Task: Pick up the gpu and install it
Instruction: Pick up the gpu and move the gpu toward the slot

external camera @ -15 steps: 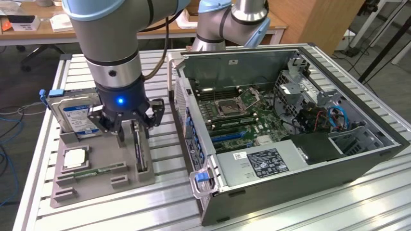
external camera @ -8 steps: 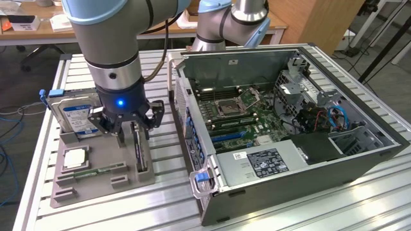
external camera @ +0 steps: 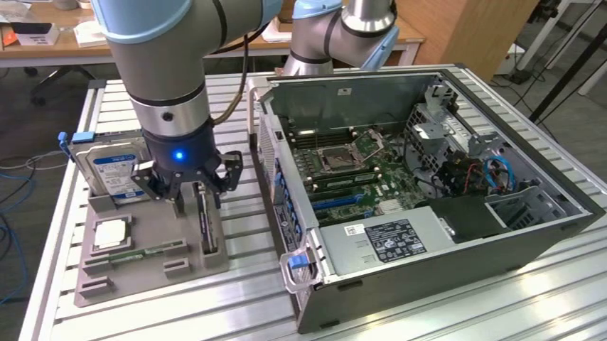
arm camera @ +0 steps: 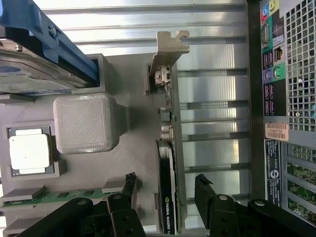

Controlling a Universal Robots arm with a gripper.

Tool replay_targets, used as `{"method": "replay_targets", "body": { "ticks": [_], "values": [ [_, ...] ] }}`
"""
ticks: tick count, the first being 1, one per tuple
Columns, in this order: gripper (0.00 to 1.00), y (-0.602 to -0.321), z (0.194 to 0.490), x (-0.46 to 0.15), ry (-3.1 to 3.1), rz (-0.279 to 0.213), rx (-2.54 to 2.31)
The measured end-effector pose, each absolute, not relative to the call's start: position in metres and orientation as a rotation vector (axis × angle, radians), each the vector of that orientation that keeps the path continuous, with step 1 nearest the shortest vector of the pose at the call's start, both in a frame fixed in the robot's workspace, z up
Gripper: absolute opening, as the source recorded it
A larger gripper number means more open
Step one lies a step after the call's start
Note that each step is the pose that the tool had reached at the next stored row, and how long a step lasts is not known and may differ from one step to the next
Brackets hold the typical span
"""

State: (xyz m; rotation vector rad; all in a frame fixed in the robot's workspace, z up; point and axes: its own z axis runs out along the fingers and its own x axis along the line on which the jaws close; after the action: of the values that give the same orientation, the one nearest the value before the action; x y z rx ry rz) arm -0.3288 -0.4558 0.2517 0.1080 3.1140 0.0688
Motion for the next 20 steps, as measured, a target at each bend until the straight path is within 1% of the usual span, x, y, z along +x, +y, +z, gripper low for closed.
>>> {"method": "replay_targets", "body": {
  "ticks": [20],
  "values": [
    [0.59, -0.456, 0.239, -0.329, 3.114, 0.068, 0.108]
  ]
}}
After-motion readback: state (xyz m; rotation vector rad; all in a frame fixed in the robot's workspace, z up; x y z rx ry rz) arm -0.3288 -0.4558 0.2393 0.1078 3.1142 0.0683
